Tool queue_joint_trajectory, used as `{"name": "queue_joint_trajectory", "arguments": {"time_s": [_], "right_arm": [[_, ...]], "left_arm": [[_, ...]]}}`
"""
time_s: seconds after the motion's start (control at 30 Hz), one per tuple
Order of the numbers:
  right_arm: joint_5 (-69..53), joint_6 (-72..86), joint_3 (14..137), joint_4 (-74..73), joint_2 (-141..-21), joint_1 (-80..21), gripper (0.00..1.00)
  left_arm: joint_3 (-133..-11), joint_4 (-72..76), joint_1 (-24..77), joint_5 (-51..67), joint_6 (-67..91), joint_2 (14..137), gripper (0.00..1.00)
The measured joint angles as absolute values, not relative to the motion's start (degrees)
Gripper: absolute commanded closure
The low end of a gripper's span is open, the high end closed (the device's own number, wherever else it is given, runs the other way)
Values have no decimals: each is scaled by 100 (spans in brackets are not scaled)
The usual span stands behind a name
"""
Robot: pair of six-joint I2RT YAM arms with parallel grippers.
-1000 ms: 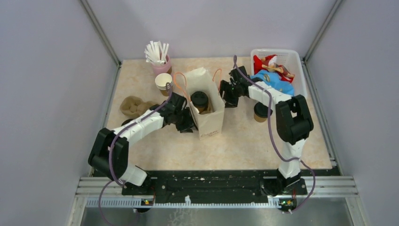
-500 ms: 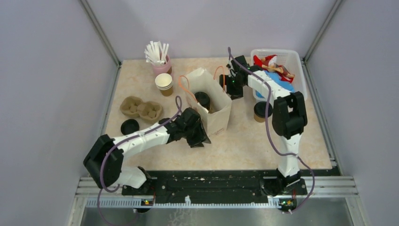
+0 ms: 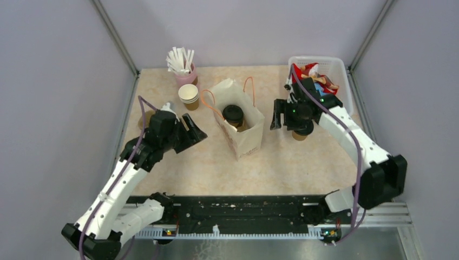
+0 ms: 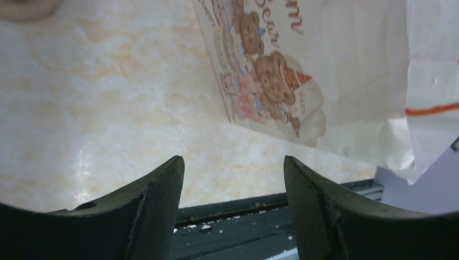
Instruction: Pack the takeout coffee
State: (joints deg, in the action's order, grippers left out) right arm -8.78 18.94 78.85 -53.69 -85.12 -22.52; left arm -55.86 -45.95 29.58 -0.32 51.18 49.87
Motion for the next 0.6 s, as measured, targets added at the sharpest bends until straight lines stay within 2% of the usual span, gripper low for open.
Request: {"name": "queue_joint_trajectory", "arguments": {"time_s": [0.1, 0.33, 0.47, 0.6], "right_arm": [[-1238, 2381, 6978, -5011, -7629, -2480, 27], [-1068, 3127, 4672, -3662, -5902, -4364, 29], [-602, 2611, 3817, -2644, -5137, -5485, 29], [-298, 1284, 3642, -1566, -5413, -6508, 30]], "left_arm": [[-6110, -4797, 2429, 185, 4536, 5402, 26], [-6320, -4810, 2012, 545, 3699, 6213, 26], [-6326, -4805, 1957, 611, 3485, 6235, 25], [-6401, -4810, 1938, 569, 3323, 6228, 24]]}}
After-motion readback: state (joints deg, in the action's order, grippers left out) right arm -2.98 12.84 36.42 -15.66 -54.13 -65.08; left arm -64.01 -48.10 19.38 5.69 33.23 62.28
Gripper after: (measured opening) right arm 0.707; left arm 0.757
